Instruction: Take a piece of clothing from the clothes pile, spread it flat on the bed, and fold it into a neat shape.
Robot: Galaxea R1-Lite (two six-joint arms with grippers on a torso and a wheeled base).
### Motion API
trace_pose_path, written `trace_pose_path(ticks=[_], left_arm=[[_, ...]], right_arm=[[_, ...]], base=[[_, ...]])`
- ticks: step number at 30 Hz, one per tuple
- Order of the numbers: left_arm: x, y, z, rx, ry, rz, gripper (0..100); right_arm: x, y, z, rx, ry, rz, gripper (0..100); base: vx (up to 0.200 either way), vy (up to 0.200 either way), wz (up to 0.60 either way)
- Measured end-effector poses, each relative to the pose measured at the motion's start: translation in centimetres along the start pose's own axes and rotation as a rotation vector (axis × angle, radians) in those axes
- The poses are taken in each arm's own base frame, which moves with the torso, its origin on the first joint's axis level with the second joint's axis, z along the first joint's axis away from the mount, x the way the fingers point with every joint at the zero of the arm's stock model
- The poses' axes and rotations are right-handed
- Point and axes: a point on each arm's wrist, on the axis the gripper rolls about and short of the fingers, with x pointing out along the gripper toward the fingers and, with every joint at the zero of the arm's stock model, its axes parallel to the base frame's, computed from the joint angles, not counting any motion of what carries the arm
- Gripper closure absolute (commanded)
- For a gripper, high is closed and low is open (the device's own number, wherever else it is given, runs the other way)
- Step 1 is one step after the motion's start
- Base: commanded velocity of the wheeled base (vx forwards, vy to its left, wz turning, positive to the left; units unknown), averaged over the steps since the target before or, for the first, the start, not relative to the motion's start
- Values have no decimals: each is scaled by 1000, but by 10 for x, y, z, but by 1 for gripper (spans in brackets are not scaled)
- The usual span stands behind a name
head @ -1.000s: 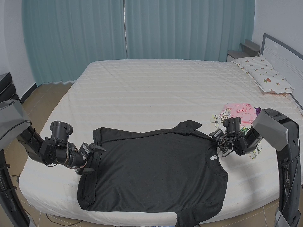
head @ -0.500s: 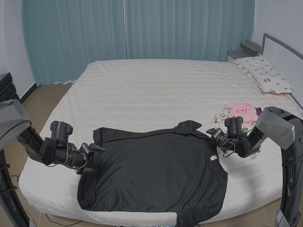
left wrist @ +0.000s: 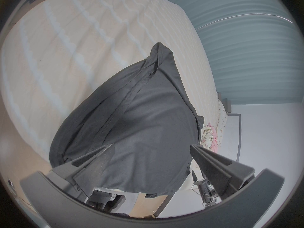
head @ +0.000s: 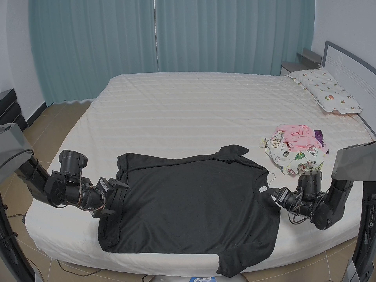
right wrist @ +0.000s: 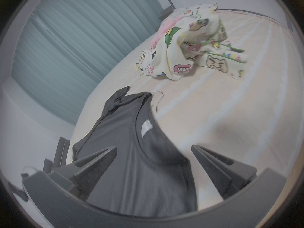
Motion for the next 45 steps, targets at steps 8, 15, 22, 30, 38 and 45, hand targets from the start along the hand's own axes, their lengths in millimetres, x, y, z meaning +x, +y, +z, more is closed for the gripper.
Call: trace_pose_path(ticks=[8, 15, 22, 30, 38, 45], left_arm=[[-8, 22, -20, 162, -32, 104, 0], [6, 18, -21, 89, -126, 104, 0], [34, -8, -36, 49, -202, 98, 0], [79, -17, -48, 108, -372, 104, 0], [102, -5, -57, 170, -430, 201, 0], [107, 3, -50, 187, -451, 245, 0]], right_arm=[[-26, -8, -13, -28, 33, 24, 0], [-29, -11, -18, -29, 44, 29, 0], [-27, -13, -22, -31, 45, 36, 0], [-23, -15, -28, -38, 48, 42, 0], [-21, -15, -31, -43, 54, 40, 0], [-20, -15, -32, -43, 58, 36, 0]], base=[[0, 0, 0], [0, 0, 0], [0, 0, 0], [0, 0, 0], [0, 0, 0], [0, 0, 0]])
